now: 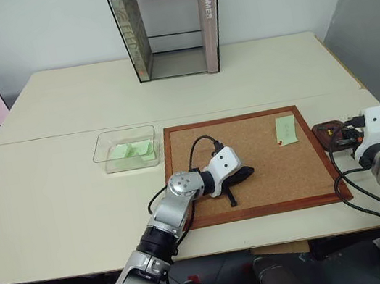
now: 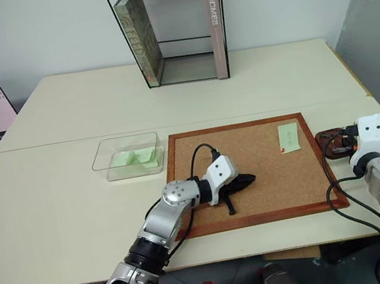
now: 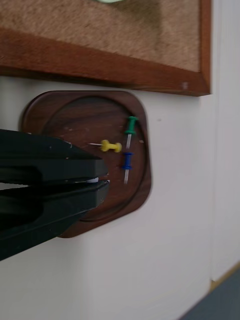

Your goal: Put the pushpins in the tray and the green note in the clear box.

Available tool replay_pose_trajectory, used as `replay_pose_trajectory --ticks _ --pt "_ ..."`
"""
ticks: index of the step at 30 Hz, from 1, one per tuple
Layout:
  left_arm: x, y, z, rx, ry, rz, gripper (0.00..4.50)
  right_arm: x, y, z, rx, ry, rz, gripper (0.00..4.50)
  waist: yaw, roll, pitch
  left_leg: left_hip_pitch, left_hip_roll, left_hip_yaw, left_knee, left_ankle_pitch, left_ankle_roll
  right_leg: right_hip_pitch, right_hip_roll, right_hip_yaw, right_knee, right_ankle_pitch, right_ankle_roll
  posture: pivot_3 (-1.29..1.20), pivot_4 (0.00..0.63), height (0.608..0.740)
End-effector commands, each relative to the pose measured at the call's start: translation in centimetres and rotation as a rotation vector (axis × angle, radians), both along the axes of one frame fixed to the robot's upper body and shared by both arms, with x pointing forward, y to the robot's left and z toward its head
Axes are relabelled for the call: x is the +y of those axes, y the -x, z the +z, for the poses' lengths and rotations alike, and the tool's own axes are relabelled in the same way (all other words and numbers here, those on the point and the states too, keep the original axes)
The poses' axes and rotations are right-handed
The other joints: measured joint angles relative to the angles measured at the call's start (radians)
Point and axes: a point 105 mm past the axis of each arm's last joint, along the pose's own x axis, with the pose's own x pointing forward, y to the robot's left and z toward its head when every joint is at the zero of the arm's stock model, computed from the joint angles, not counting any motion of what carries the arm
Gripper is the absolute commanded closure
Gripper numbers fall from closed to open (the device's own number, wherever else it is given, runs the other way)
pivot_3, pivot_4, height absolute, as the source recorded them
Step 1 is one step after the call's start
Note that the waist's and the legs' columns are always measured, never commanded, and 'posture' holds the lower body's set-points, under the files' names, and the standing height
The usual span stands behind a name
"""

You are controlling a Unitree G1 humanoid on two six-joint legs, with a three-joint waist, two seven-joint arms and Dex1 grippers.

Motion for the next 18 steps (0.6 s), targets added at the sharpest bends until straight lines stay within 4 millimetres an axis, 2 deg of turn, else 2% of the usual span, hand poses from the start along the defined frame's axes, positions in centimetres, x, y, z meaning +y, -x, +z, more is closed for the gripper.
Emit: replay_pose_trajectory --ticks 1,6,10,12,16,18 --pt "0.3 0.7 -2.5 0.067 -0.073 0.001 4.5 -0.2 -0.9 1.1 -0.032 0.027 0.009 3.6 0.0 0.0 0.0 0.0 0.0 0.0 0.0 0.0 0.0 0.0 0.0 0.0 0.0 0.0 0.0 0.0 0.15 0.74" --pt "0.4 0.7 -2.5 0.066 -0.076 0.001 4.5 0.1 -1.7 1.5 -0.05 0.026 0.018 2.66 0.0 0.0 0.0 0.0 0.0 0.0 0.0 0.0 0.0 0.0 0.0 0.0 0.0 0.0 0.0 0.0 0.15 0.74" --pt "0.4 0.7 -2.5 0.064 -0.076 0.003 4.5 0.3 -1.9 2.6 -0.098 0.027 0.021 1.83 0.0 0.0 0.0 0.0 0.0 0.0 0.0 0.0 0.0 0.0 0.0 0.0 0.0 0.0 0.0 0.0 0.15 0.74" --pt "0.4 0.7 -2.5 0.065 -0.076 0.003 4.5 0.6 -1.7 3.9 -0.146 0.031 0.035 1.47 0.0 0.0 0.0 0.0 0.0 0.0 0.0 0.0 0.0 0.0 0.0 0.0 0.0 0.0 0.0 0.0 0.15 0.74" --pt "0.5 0.7 -2.5 0.067 -0.075 0.003 4.5 2.2 -0.9 5.8 -0.218 0.019 0.119 1.47 0.0 0.0 0.0 0.0 0.0 -0.001 0.0 0.0 0.0 0.0 0.0 0.0 0.0 0.0 0.0 0.0 0.15 0.74" --pt "0.4 0.7 -2.5 0.069 -0.074 0.002 4.5 4.3 -0.3 6.0 -0.232 -0.006 0.218 1.47 0.0 0.0 0.0 0.0 0.0 -0.001 0.0 0.0 0.0 0.0 0.0 0.0 0.0 0.0 0.0 0.0 0.15 0.74"
